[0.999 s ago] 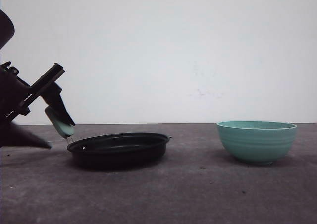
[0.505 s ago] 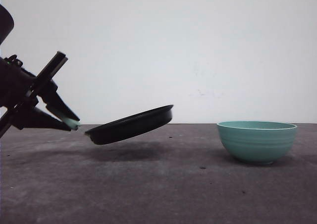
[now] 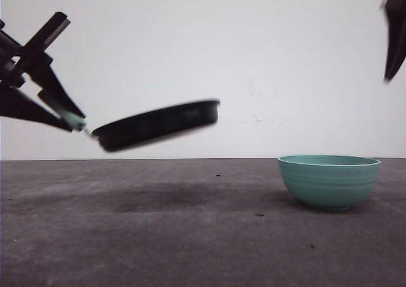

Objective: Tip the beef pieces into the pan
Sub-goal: 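Close the left gripper on the handle and lift the pan, then grasp the rim of the mint-green bowl with the right gripper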

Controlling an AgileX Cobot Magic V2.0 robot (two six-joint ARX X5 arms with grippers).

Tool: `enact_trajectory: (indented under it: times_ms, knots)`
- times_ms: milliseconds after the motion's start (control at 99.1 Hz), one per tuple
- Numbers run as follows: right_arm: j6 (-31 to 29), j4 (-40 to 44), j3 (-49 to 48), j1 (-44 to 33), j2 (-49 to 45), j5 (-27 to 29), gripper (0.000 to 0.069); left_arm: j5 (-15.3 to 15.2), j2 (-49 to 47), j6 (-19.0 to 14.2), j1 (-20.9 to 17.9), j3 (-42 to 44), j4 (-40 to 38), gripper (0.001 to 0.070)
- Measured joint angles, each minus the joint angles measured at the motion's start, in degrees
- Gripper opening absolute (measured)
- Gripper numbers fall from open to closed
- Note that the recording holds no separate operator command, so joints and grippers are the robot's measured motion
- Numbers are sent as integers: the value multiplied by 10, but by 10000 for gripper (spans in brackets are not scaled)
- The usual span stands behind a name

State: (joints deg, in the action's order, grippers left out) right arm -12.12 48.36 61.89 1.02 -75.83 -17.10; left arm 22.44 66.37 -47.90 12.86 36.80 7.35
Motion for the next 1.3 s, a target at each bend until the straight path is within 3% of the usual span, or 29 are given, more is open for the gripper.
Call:
enact_trajectory:
  times_ms: [101, 192, 626, 797, 918, 1039, 1171, 1302]
  knots:
    - [1, -26, 0, 3, -54, -29, 277, -3, -17, 10, 9, 0, 21, 58]
    - [1, -46, 0, 10, -87, -34, 220, -7, -29, 16, 18, 0, 22, 58]
    - [-4, -106, 0, 35, -167, -27, 196, -13, -41, 28, 47, 0, 18, 58]
    - [-4, -112, 0, 35, -191, -24, 75, -23, -41, 31, 56, 0, 19, 58]
    - [-3, -122, 0, 35, -192, -24, 29, -31, -41, 33, 64, 0, 19, 58]
    - [-3, -148, 0, 35, -193, -29, 19, -32, -41, 33, 73, 0, 22, 58]
    - [-3, -172, 0, 35, -191, -80, 17, -32, -41, 38, 83, 1, 48, 58]
    - [-4, -182, 2, 51, -164, -83, 17, -37, -41, 51, 91, 1, 68, 58]
